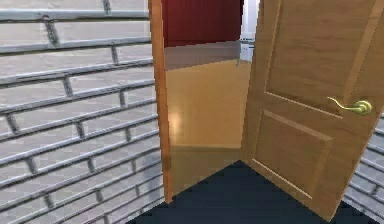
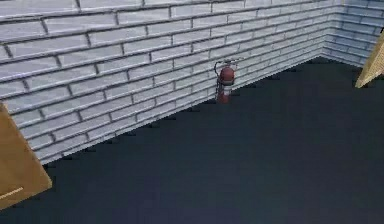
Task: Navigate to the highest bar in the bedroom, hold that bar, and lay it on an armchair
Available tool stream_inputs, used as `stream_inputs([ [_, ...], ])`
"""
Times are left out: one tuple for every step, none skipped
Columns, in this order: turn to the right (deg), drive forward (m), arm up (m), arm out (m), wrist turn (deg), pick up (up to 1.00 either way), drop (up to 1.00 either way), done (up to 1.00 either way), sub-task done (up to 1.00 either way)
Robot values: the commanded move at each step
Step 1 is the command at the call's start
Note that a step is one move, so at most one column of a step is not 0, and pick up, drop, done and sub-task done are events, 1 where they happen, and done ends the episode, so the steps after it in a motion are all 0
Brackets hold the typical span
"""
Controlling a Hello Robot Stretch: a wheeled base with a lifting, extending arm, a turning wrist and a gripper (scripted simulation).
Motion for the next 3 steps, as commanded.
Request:
stream_inputs([
  [3.0, 0.0, 0.0, 0.0, 0.0, 0.0, 0.0, 0.0, 0.0],
  [0.0, 1.0, 0.0, 0.0, 0.0, 0.0, 0.0, 0.0, 0.0],
  [0.0, 0.3, 0.0, 0.0, 0.0, 0.0, 0.0, 0.0, 0.0],
])
